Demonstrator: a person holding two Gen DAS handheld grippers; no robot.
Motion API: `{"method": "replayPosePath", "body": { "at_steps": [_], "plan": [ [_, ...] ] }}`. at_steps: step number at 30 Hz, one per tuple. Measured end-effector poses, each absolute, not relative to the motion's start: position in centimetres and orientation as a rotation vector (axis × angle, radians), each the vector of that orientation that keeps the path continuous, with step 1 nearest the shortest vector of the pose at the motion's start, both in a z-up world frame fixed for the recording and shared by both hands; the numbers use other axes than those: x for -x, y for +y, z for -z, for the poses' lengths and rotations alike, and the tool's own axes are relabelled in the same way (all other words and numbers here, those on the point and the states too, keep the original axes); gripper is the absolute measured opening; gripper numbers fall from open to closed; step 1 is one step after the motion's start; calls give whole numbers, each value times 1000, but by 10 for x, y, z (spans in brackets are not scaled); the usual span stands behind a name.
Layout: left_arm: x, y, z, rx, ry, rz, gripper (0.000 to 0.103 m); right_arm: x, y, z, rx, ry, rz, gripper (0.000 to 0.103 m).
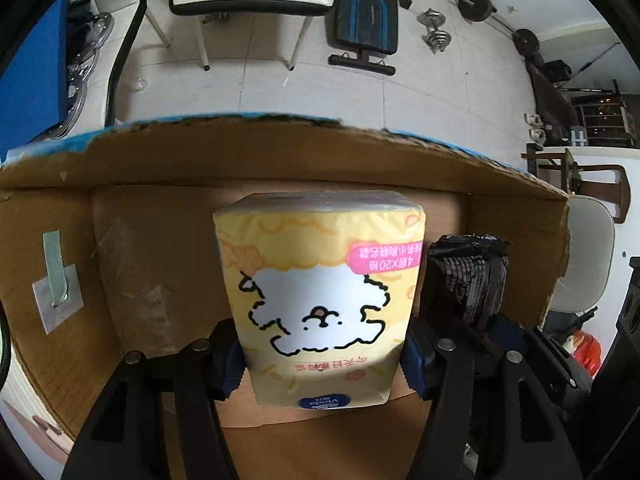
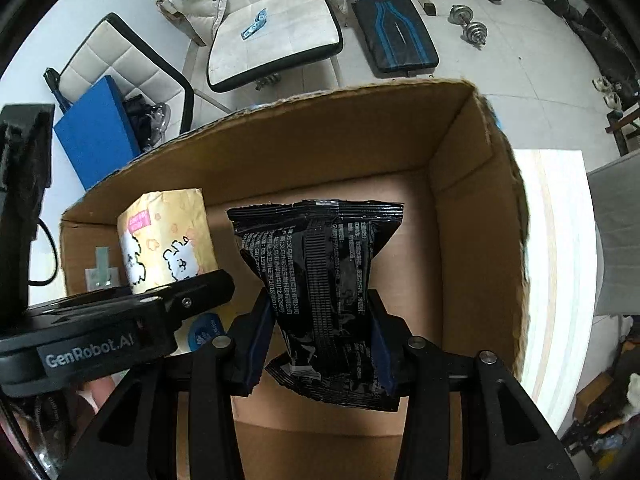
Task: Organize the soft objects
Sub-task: 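Carry both items into the box and open both grippers, then grasp the red snack bag with the right gripper while the left grasps the green bag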
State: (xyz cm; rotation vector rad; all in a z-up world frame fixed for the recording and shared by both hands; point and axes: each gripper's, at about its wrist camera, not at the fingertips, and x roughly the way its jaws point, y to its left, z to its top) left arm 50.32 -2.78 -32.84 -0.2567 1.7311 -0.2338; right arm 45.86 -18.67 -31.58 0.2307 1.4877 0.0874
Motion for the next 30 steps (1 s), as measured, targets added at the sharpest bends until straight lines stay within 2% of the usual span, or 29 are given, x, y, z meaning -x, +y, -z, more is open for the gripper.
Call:
{"method": "replayPosePath", "body": {
  "at_steps": [2, 4, 7, 9, 13, 15, 17, 22, 26, 30],
  "plan": [
    [-504, -30, 328, 245, 1744, 247, 66, -466, -186, 322, -227, 1504, -86, 49],
    [-511, -33, 326, 185, 1718, 212, 79, -470, -187, 326, -230, 1510, -89, 51],
    [-514, -27, 320, 146, 1686, 189, 90, -473, -189, 324, -218, 1496, -74, 64],
    [-514, -24, 315, 143, 1673, 185, 92, -471, -191, 322, -220, 1495, -77, 75],
    [-513, -20, 307, 113, 1637, 163, 97, -468, -190, 317, -200, 1493, -72, 83],
    [-509, -19, 301, 100, 1623, 157, 101, -466, -188, 313, -198, 1495, -82, 96],
    [-511, -22, 296, 88, 1604, 151, 101, -463, -186, 307, -189, 1479, -88, 103],
    [-496, -19, 267, 55, 1548, 131, 101, -447, -181, 288, -135, 1421, -85, 103],
    [-468, -13, 232, 50, 1474, 97, 101, -414, -175, 252, 0, 1267, -112, 103],
    [-414, -8, 195, -29, 1370, 42, 101, -373, -184, 231, -63, 1303, -189, 103]
  ]
}}
